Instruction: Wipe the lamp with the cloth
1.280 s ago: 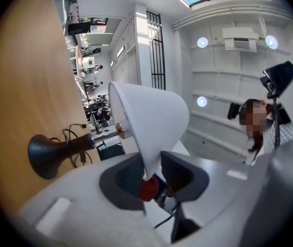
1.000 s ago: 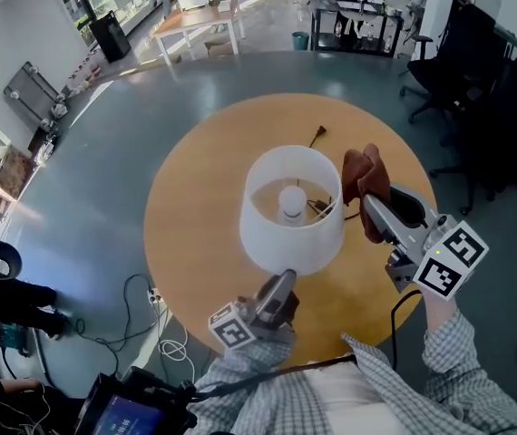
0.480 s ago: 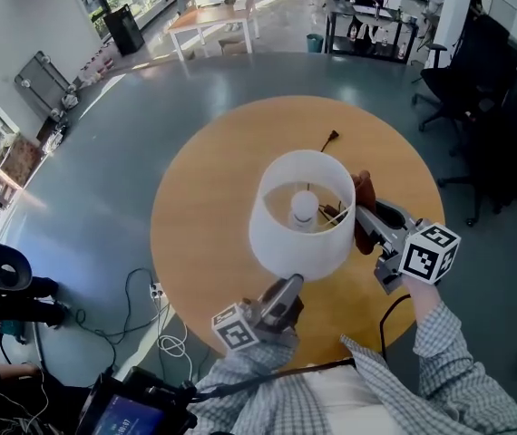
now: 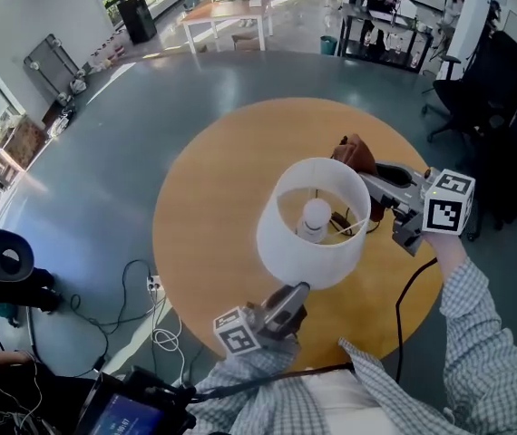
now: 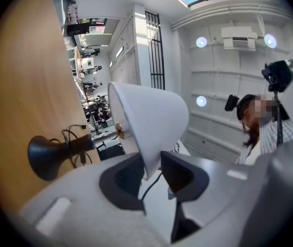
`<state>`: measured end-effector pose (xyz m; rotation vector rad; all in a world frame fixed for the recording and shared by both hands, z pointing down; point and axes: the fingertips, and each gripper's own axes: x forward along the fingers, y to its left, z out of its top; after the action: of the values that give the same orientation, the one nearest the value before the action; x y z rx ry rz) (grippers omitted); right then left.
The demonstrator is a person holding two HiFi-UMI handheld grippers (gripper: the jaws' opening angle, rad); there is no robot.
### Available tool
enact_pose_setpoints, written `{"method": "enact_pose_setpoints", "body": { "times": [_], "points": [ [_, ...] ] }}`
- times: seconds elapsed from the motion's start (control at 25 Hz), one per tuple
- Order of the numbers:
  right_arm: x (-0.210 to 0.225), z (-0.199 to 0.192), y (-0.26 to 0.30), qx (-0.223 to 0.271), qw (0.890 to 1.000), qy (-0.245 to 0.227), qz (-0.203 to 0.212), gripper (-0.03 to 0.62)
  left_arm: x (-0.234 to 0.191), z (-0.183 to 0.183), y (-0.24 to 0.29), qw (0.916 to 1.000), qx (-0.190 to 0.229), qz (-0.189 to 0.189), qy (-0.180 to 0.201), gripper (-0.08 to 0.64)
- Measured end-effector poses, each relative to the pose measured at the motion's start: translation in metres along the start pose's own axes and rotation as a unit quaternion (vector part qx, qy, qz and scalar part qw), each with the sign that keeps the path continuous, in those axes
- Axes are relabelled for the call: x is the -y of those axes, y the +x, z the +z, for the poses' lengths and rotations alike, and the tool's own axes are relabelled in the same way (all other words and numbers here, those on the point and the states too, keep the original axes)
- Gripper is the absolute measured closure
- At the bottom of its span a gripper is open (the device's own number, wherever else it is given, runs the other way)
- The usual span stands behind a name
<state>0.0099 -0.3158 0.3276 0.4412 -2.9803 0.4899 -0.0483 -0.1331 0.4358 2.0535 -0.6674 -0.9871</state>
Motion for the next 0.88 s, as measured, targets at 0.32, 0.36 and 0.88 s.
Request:
{"method": "enact_pose_setpoints", "body": {
  "times": [0.32,0.36,0.88],
  "points": [
    [0.009,-0.006,0.068,-0.183,0.977,-0.045,0.099,0.495,-0.001,0.000,0.001,1.0000,0.001,-0.002,-0.003,0.460],
    [0.007,-0.008,0.074,-0.204,0.970,-0.057,0.116,0.495,-0.001,-0.001,0.001,1.0000,0.001,-0.002,-0.003,0.460],
    [-0.043,-0.021,0.141,-0.399,0.849,-0.233,0.255,0.495,-0.009,-0.009,0.002,1.0000,0.003,-0.002,-0.002,0.460]
  ]
}}
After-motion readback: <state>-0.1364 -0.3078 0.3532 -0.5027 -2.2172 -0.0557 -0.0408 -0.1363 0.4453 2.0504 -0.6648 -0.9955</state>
